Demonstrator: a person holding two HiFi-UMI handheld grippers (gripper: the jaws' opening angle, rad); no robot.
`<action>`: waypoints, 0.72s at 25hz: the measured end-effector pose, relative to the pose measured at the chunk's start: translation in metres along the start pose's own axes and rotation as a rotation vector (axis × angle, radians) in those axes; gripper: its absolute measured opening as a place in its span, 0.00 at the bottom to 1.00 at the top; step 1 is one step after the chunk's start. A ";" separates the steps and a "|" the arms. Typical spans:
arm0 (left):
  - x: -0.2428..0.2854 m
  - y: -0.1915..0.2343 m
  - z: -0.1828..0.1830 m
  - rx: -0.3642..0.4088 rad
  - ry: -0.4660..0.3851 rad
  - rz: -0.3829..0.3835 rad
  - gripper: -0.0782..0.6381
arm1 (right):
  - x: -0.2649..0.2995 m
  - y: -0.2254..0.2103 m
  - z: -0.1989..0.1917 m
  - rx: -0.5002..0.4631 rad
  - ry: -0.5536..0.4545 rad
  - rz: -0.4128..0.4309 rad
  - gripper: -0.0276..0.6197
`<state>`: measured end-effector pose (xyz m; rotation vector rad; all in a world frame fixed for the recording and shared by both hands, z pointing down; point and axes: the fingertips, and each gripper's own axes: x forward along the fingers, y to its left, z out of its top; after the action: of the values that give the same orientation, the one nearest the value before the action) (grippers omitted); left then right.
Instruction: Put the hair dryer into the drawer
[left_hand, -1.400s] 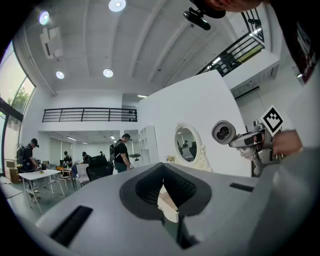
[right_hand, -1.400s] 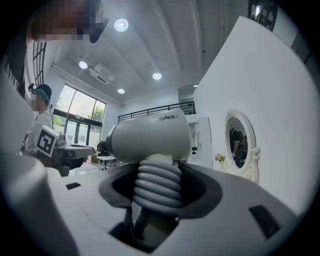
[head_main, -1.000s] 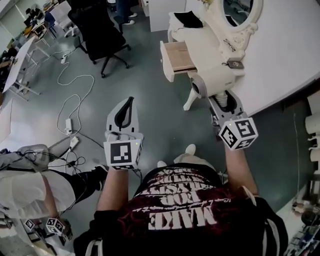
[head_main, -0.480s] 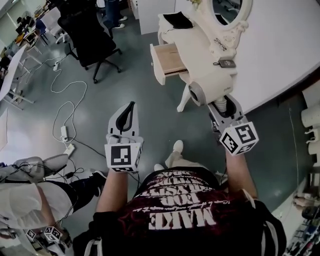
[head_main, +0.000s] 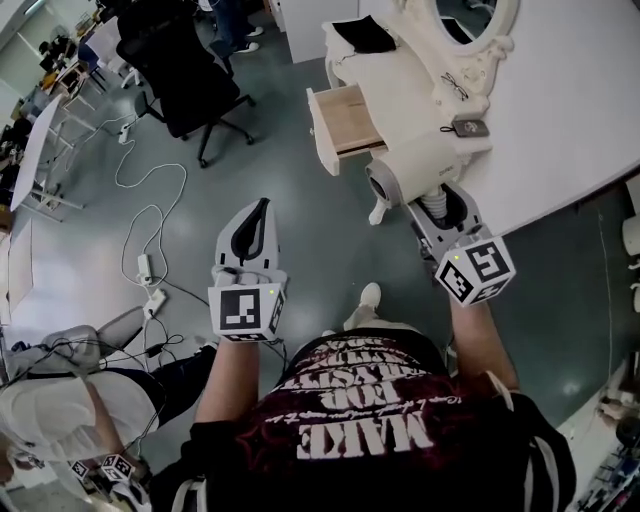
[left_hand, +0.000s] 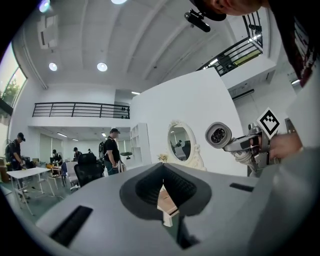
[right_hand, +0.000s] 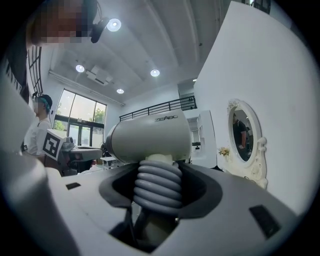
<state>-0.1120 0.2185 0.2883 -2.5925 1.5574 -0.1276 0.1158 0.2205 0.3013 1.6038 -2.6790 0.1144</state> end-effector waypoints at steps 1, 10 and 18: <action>0.006 0.003 0.000 0.002 0.002 0.010 0.12 | 0.006 -0.005 -0.001 0.003 -0.002 0.006 0.40; 0.042 0.021 -0.015 0.003 0.041 0.049 0.12 | 0.045 -0.034 -0.010 0.003 0.018 0.040 0.40; 0.070 0.026 -0.028 0.013 0.066 0.039 0.12 | 0.064 -0.051 -0.020 0.020 0.033 0.039 0.40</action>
<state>-0.1060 0.1433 0.3132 -2.5714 1.6229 -0.2216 0.1301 0.1417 0.3278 1.5417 -2.6938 0.1671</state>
